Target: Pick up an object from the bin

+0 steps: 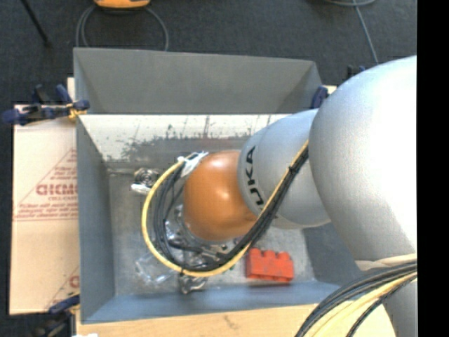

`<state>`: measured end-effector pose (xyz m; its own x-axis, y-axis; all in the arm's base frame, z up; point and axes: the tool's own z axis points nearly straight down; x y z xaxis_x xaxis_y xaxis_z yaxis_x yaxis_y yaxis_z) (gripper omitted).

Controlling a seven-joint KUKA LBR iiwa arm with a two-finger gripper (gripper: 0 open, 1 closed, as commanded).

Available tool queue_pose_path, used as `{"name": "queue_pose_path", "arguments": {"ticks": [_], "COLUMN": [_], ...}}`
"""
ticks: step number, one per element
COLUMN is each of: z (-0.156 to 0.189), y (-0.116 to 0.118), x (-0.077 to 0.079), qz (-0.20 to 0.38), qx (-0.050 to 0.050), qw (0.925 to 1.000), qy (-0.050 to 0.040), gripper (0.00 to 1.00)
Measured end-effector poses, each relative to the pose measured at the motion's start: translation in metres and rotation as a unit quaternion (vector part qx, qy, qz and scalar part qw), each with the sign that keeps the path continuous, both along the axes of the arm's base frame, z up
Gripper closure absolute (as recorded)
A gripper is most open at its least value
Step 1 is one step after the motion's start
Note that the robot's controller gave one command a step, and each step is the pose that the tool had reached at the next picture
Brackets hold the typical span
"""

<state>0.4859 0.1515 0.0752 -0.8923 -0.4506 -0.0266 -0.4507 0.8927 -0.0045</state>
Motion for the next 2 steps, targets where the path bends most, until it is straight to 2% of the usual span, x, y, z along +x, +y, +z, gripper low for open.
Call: {"name": "queue_pose_path", "arguments": {"ticks": [1,2], "z": [0.0017,0.0014], "y": [0.0000,-0.0001], "x": [0.0035,0.0026], "qz": [-0.002,-0.003], "qx": [-0.002,-0.002], "qw": [1.0000,1.0000], "qy": [0.0070,0.0083], "gripper": [0.00,1.00]}}
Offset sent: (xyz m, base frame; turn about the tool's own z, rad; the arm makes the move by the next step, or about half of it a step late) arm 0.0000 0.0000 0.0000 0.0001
